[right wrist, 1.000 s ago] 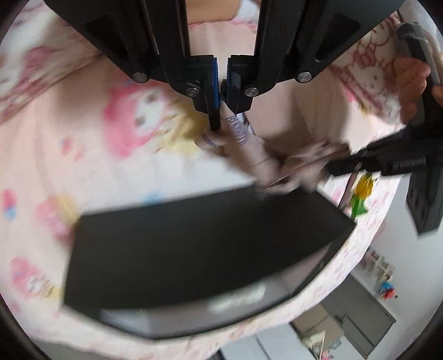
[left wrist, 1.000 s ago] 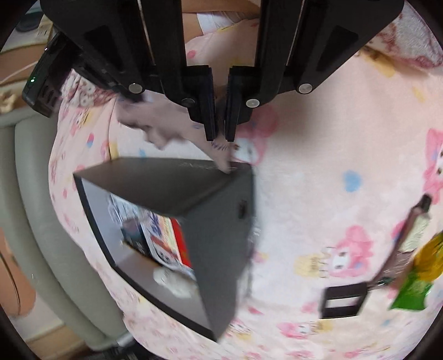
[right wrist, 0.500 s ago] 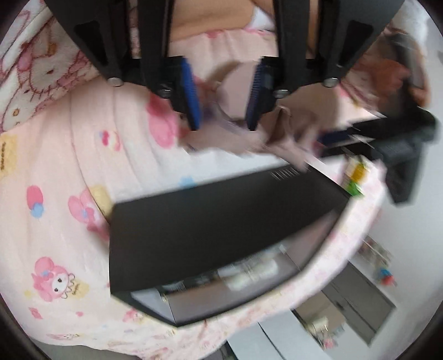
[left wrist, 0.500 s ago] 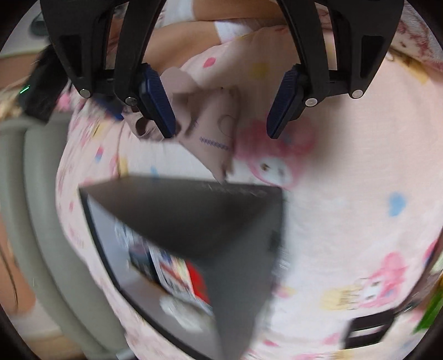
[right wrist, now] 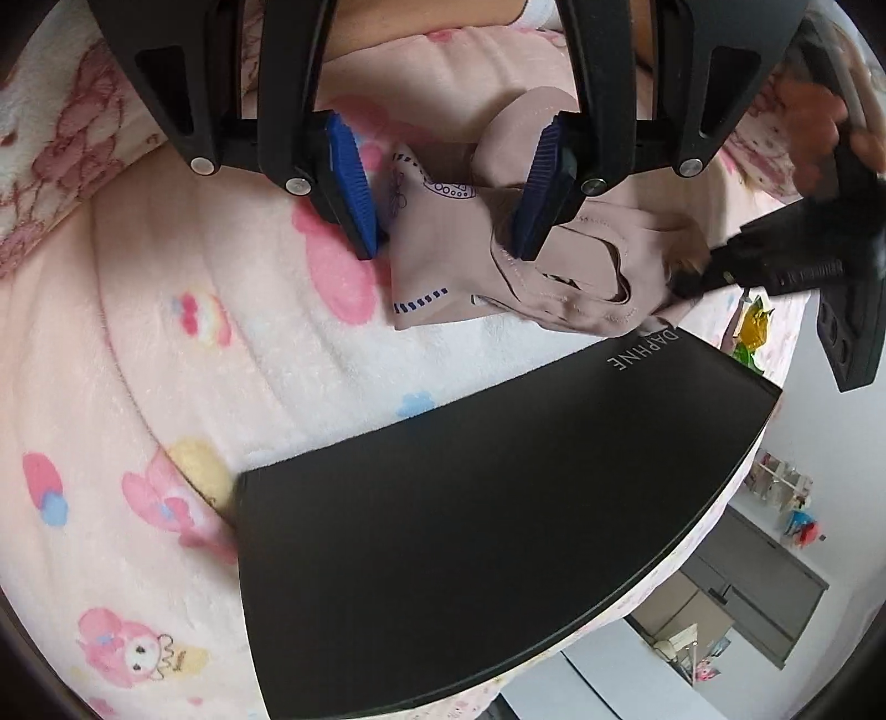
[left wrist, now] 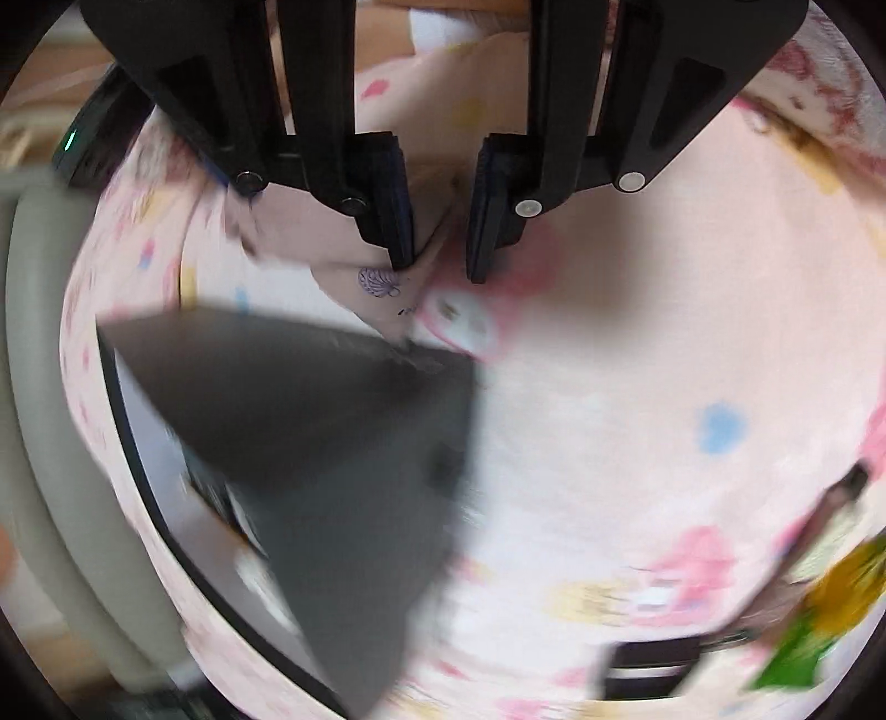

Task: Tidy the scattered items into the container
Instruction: 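Lift the beige cloth mask with the left gripper over the box wall, then lower the beige cloth mask into the box and open the left gripper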

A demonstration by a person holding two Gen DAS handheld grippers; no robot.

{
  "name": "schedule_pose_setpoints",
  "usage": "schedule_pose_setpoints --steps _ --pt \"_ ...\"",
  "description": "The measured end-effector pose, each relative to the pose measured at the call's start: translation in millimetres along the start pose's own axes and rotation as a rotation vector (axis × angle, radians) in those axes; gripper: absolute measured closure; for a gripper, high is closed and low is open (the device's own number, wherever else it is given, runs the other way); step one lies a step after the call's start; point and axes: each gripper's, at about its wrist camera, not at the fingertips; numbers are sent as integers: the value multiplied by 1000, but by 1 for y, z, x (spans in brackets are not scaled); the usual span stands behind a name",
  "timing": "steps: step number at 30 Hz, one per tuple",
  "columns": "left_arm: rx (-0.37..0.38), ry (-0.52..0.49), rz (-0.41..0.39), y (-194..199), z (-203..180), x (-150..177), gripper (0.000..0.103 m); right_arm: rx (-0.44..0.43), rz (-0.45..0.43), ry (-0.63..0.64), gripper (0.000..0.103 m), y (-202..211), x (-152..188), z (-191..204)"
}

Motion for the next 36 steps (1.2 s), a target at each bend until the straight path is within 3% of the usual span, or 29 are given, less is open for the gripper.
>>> schedule_pose_setpoints --steps 2,5,7,9,11,12,14,15,17,22,23,26,27,29,32,36 --pt "33 51 -12 6 8 -3 81 -9 -5 -5 57 1 0 1" --pt "144 74 40 7 11 -4 42 -103 -81 -47 56 10 2 -3" --pt "165 61 67 4 8 -5 37 -150 -100 -64 56 12 2 -5" --pt "95 25 73 -3 1 -4 37 -124 -51 -58 56 4 0 -2" --pt "22 -56 69 -10 -11 0 42 -62 -22 5 56 -2 4 15" --pt "-16 -113 58 -10 -18 4 63 -49 -25 27 56 -3 5 22" --pt "-29 -178 61 -8 -24 12 100 -76 -31 38 76 -2 7 30" --pt "4 -186 59 -3 -25 15 99 -97 -32 30 77 0 8 31" --pt "109 -216 43 19 -27 20 99 -148 -54 18 90 11 9 32" --pt "243 -318 -6 66 -58 33 99 -167 -174 47 96 57 4 44" --pt "254 -352 -18 68 -81 36 99 -163 -205 66 96 62 -2 55" --pt "277 -430 -43 91 -103 24 99 -175 -280 108 97 88 -20 63" --pt "286 -445 -49 80 -121 23 99 -186 -302 120 97 94 -26 68" --pt "299 -475 -72 87 -140 20 99 -195 -361 158 97 121 -55 58" --pt "285 -522 -139 96 -169 -6 99 -176 -412 183 97 131 -98 41" --pt "225 -503 -118 67 -202 -55 99 -100 -375 200 96 121 -149 23"
Point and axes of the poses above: each gripper's, at about its wrist camera, not at the fingertips, and y roughly against the way its jaws point, z to its left, x to its underside, and after that the axes turned 12 degrees about y, right-handed
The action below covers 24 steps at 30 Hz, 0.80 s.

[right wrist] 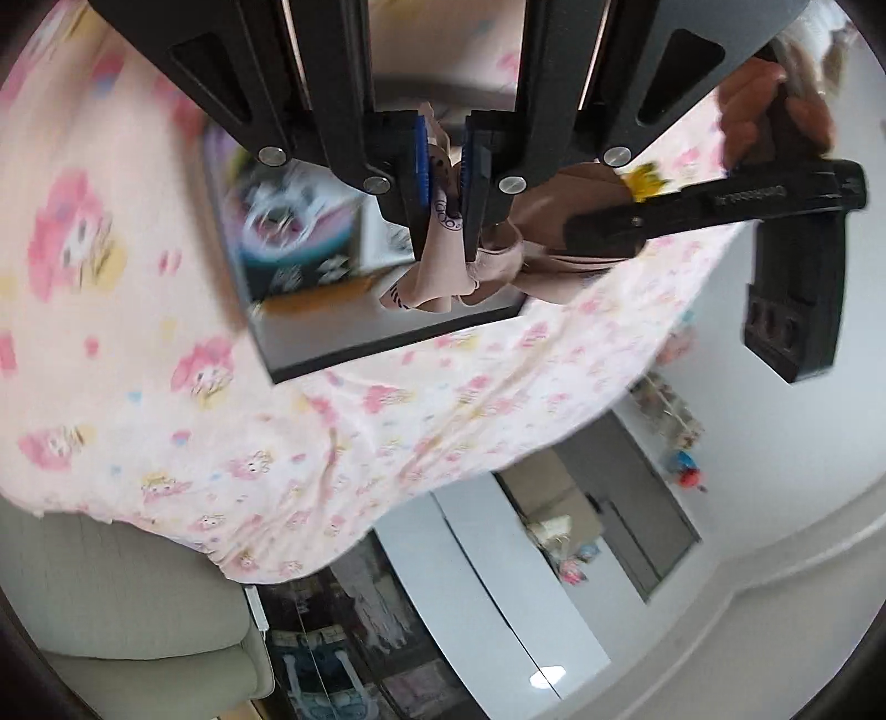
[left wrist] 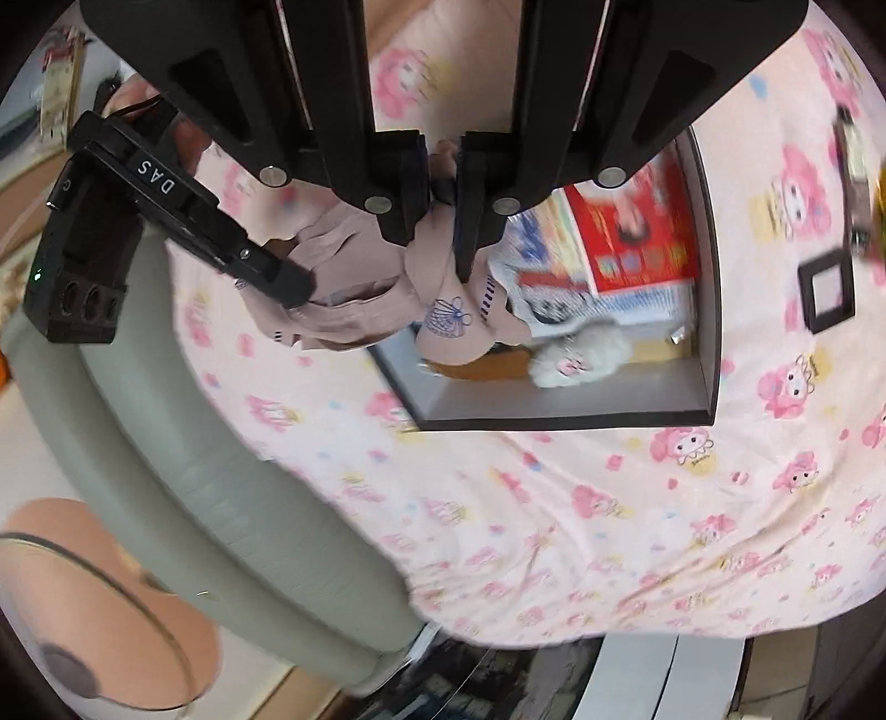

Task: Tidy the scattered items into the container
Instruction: 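Lower the beige cloth mask into the box and open the left gripper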

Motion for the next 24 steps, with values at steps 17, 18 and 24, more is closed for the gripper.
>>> schedule_pose_setpoints --steps 17,18,24 --pt "-69 85 175 -87 59 -16 74 238 316 69 73 -91 -13 -39" --pt "-70 84 193 -92 55 -19 74 231 352 67 73 -99 -13 -40" --pt "-154 123 355 -145 52 -34 74 220 463 -8 73 -130 -9 -57"
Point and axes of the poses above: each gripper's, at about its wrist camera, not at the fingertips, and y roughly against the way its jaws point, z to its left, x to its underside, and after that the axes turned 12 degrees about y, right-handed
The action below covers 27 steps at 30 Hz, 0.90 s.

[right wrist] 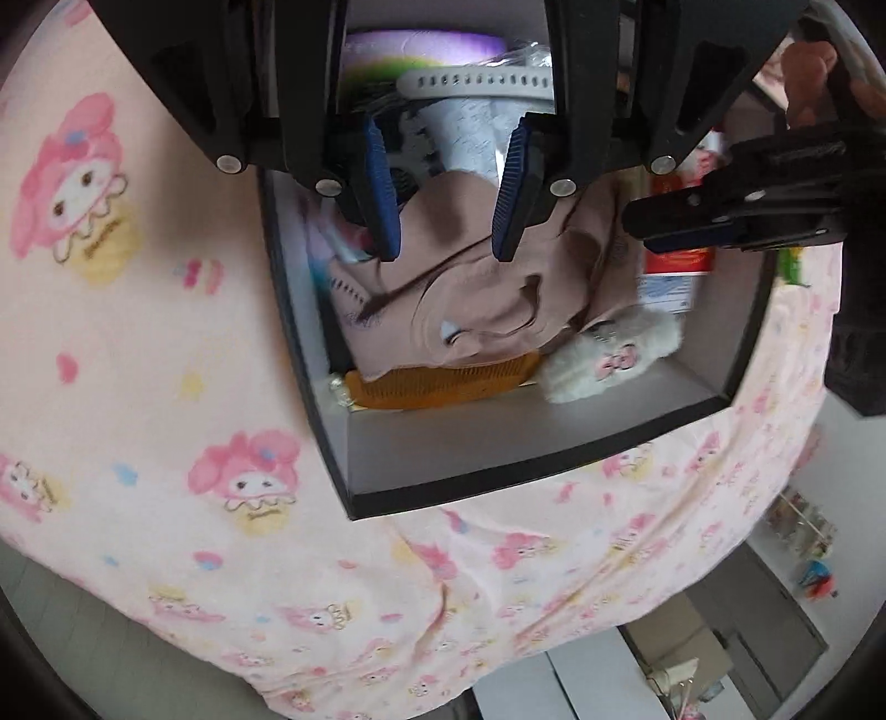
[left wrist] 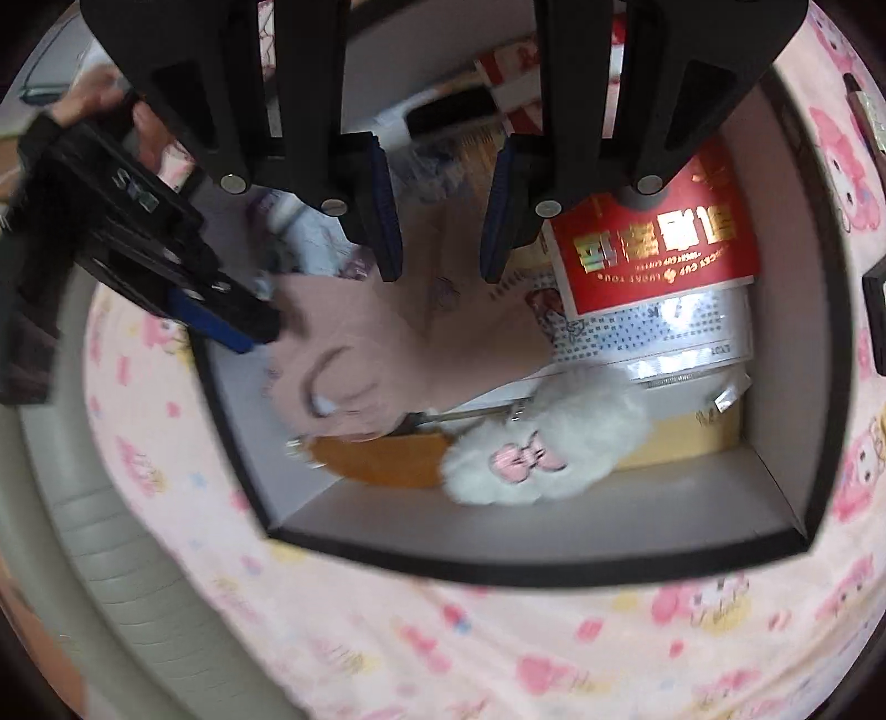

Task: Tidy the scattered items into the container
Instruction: 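Lower the beige cloth mask into the box and open the left gripper, then move the left gripper to the brown-and-white tube on the bedspread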

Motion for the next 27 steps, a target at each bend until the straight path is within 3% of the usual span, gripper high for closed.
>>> schedule_pose_setpoints --steps 2,4,7,12,13,15,17,27 --pt "-41 -6 1 -8 1 -2 74 27 10 19 72 -2 0 2" --pt "-27 -14 -15 -8 2 1 74 51 7 46 73 -3 2 6" --pt "-9 -41 -98 11 0 10 74 77 -28 48 73 4 10 11" --pt "51 -107 -228 56 -7 50 65 128 -117 57 71 43 32 30" --pt "60 -118 -250 65 -9 58 64 130 -133 58 68 52 37 35" --pt "89 -145 -299 84 -13 76 52 121 -163 62 62 70 48 44" --pt "121 -167 -335 99 -17 94 51 110 -186 70 59 87 60 54" --pt "136 -178 -404 144 -9 160 51 99 -246 141 59 138 102 100"
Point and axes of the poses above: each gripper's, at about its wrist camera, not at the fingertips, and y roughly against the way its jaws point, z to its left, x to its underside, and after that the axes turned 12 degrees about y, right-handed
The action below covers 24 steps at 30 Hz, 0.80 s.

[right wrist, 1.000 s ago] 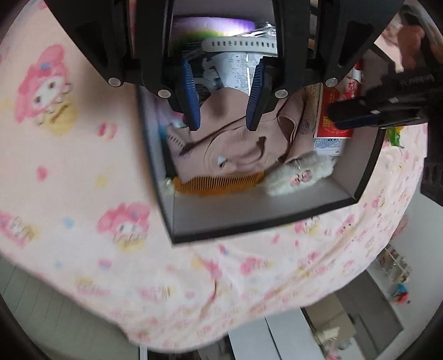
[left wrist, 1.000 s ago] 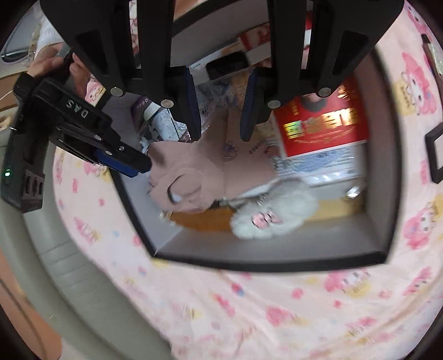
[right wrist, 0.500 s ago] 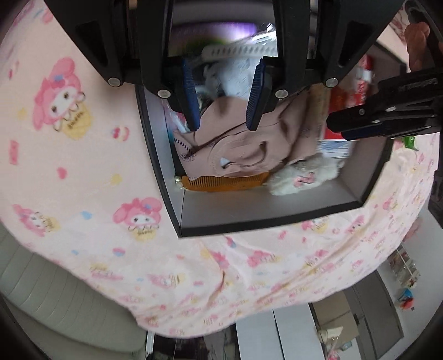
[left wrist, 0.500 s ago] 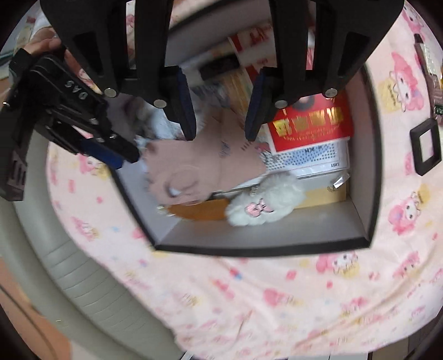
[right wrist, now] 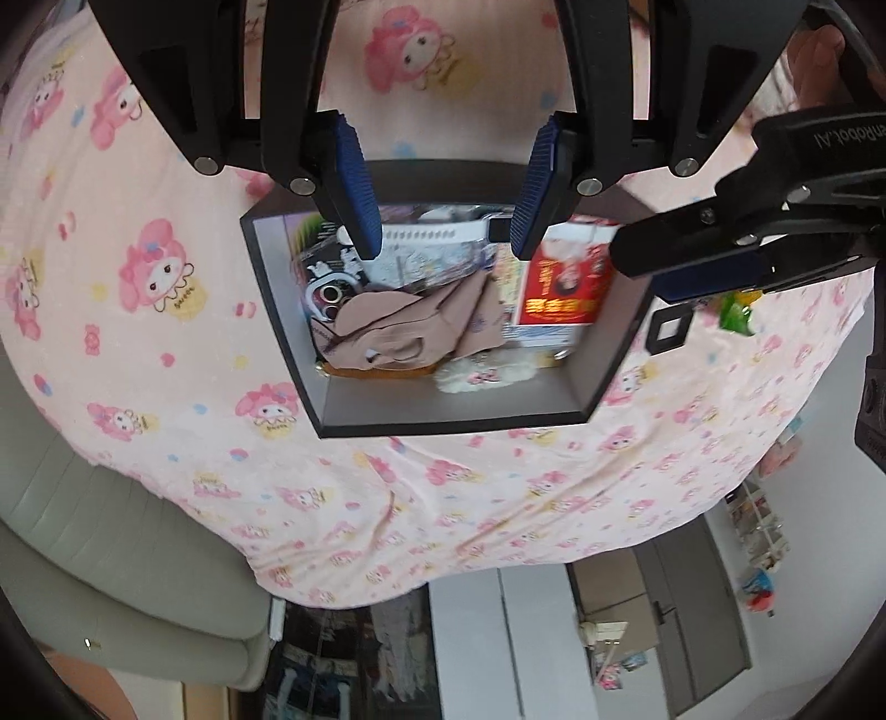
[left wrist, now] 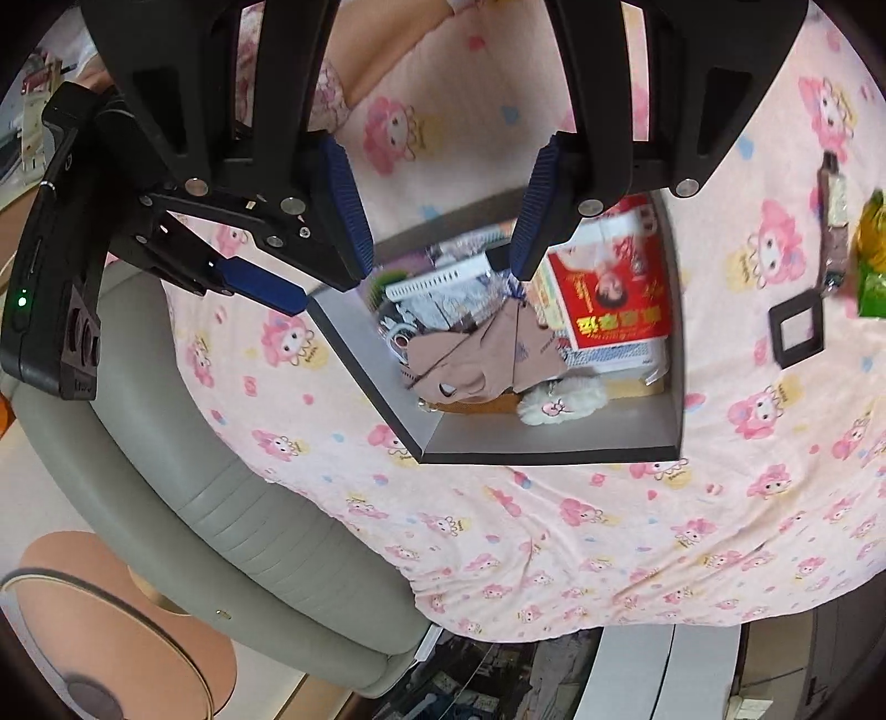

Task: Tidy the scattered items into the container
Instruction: 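Move the left gripper to the brown-and-white tube on the bedspread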

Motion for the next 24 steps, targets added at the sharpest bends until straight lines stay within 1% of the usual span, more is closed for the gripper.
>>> schedule_pose_setpoints --steps 4,8,11,15,19,24 --pt "-29 1 -18 21 5 14 51 10 -26 30 59 16 2 21" --pt "-36 37 -32 40 20 30 51 17 -46 47 57 26 6 44" --pt "-66 50 -41 53 32 39 51 17 -58 73 57 30 8 63" --pt "-78 58 -32 65 50 44 50 -5 -61 94 57 31 9 87" --pt "-90 77 -42 75 69 48 50 -30 -54 121 57 27 7 108" --pt "-98 117 -54 83 95 55 50 -45 -26 171 57 17 3 133"
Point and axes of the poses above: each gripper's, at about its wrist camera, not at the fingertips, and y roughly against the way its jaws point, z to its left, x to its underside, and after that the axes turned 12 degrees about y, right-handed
